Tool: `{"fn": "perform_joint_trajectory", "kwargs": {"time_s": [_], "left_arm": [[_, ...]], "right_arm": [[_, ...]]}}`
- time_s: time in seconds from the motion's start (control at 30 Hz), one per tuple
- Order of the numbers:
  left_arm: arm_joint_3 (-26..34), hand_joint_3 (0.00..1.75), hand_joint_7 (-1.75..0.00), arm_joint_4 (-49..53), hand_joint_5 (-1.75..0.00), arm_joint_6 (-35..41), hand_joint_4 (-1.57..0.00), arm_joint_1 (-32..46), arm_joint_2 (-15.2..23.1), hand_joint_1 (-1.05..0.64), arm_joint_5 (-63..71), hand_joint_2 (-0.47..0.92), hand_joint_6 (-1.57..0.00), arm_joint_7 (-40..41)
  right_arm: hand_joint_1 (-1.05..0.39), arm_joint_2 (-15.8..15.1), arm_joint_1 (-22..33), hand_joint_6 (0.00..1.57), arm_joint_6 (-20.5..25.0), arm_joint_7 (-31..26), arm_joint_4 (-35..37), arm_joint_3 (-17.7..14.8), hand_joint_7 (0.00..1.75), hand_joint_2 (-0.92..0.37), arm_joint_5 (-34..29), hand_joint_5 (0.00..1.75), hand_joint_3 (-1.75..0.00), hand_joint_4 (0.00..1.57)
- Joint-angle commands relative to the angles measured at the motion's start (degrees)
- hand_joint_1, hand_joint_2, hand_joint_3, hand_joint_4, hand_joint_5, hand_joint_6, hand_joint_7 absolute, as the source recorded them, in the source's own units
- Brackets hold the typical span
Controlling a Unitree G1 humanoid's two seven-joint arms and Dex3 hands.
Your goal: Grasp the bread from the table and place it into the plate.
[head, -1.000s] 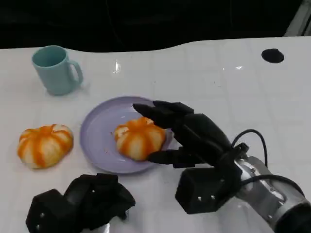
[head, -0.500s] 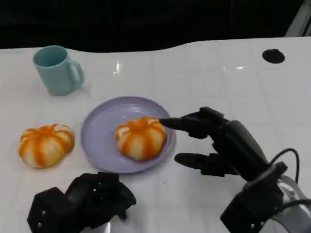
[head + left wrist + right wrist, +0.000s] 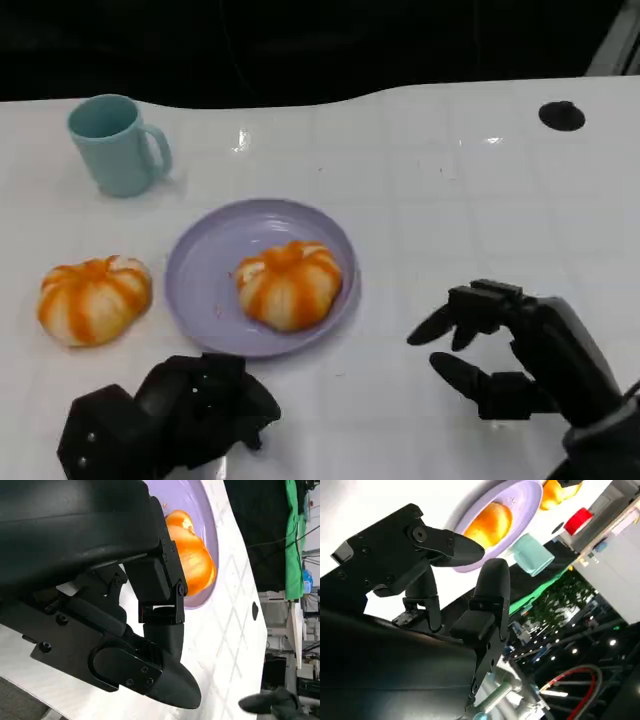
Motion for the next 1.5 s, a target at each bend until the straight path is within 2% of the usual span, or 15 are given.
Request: {"fn": "perform_joint_trajectory", "kwargs": {"time_s": [0.03, 0.13, 0.33, 0.67, 0.9, 1.23, 1.5], "left_arm": [[0.28, 0.0, -0.76, -0.22, -1.53, 0.97, -0.87, 0.76, 0.35, -1.03, 0.13, 0.84, -1.28, 0.56], [0.24, 0.0, -0.76, -0.28, -1.52, 1.31, -0.88, 0.46, 0.17, -1.04, 0.29, 0.83, -1.29, 0.82], [0.22, 0.0, -0.76, -0.17, -1.52, 1.45, -0.87, 0.28, 0.48, -1.04, 0.6, 0.84, -1.3, 0.6], [0.91, 0.0, -0.75, -0.67, -1.51, 1.92, -0.89, 0.73, 1.33, -1.04, 0.02, 0.83, -1.3, 0.22], [0.9, 0.0, -0.75, 0.24, -1.51, 1.04, -0.88, 0.38, 1.69, -1.05, 0.26, 0.84, -1.29, -0.09], [0.78, 0.01, -0.76, -0.64, -1.52, 1.09, -0.88, 0.83, 1.83, -1.04, 0.46, 0.84, -1.29, 0.06], [0.86, 0.01, -0.76, -0.73, -1.51, 1.07, -0.88, 0.98, 2.12, -1.04, 0.22, 0.84, -1.27, -0.18]], "right_arm": [[-0.25, -2.4, 3.13, 0.82, -0.28, 2.78, -3.51, -1.62, 1.2, -0.42, 2.65, 1.67, -1.19, 0.9], [-0.26, -3.06, 5.01, 0.83, -1.22, 3.16, -3.75, -2.34, 1.27, -0.38, 2.94, 1.72, -1.27, 0.9], [-0.26, -3.0, 8.32, 0.78, 0.51, 3.17, -4.44, -3.6, 1.37, -0.35, 1.93, 1.75, -1.34, 0.88], [-0.27, -1.71, 7.07, 0.73, 0.49, -0.35, 0.23, -3.28, 1.43, -0.36, -1.59, 1.75, -1.33, 0.88], [-0.27, -2.19, 5.34, 0.73, -0.02, -4.05, 2.62, -2.9, 1.43, -0.37, -5.2, 1.75, -1.29, 0.87], [-0.3, -1.92, 5.47, 0.72, 0.65, -1.84, 2.35, -2.92, 1.42, -0.37, -2.19, 1.75, -1.28, 0.86], [-0.29, -1.86, 5.56, 0.73, -0.03, -2.12, 2.72, -2.77, 1.42, -0.36, -2.28, 1.75, -1.28, 0.86]]}}
